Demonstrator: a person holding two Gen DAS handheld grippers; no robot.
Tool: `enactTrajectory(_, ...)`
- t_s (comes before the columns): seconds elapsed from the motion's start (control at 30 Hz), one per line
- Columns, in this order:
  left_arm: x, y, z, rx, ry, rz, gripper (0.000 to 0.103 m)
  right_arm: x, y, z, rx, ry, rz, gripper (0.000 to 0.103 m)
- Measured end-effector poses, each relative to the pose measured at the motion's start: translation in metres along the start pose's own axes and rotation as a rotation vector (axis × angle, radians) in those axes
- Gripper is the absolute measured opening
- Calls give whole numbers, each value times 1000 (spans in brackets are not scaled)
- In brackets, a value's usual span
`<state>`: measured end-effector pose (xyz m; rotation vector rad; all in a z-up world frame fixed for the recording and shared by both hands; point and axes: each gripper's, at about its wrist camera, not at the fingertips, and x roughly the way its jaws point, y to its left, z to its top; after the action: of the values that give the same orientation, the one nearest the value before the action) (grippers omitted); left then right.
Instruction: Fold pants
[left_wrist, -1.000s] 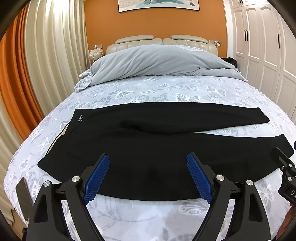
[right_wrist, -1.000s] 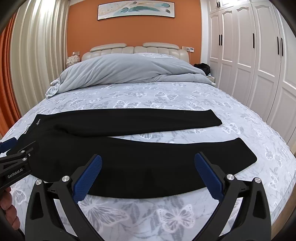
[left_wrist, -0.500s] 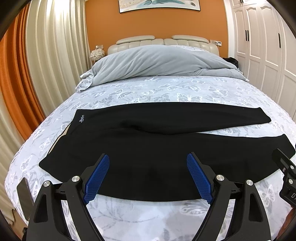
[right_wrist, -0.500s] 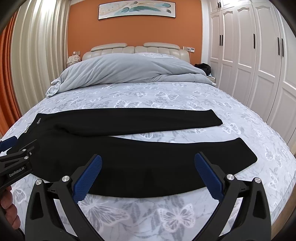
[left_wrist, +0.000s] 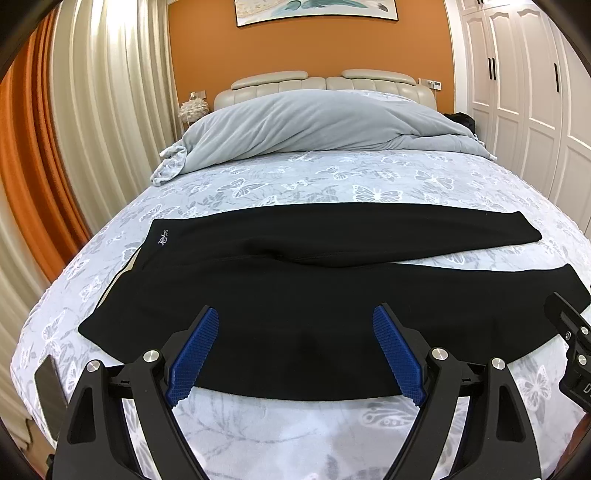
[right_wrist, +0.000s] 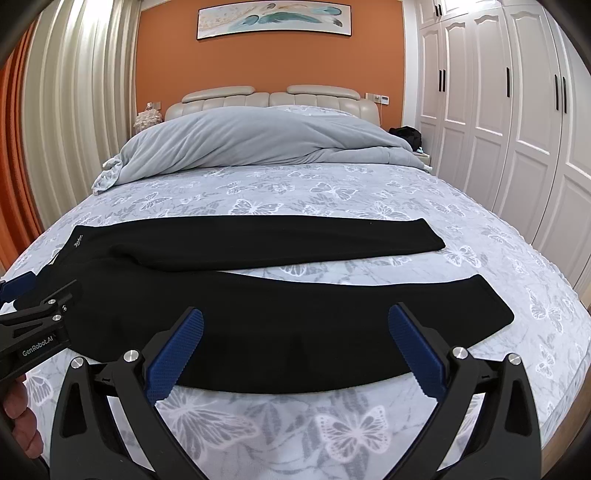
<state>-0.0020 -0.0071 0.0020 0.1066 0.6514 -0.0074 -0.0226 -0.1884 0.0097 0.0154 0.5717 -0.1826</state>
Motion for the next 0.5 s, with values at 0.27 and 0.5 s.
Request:
enactTrajectory(0.27, 0, -1, -1, 2, 0, 3, 83, 0, 0, 0, 0, 0, 1, 98)
enactTrajectory(0.5, 0, -1, -1, 2, 0, 3, 83, 0, 0, 0, -1, 0, -1, 98)
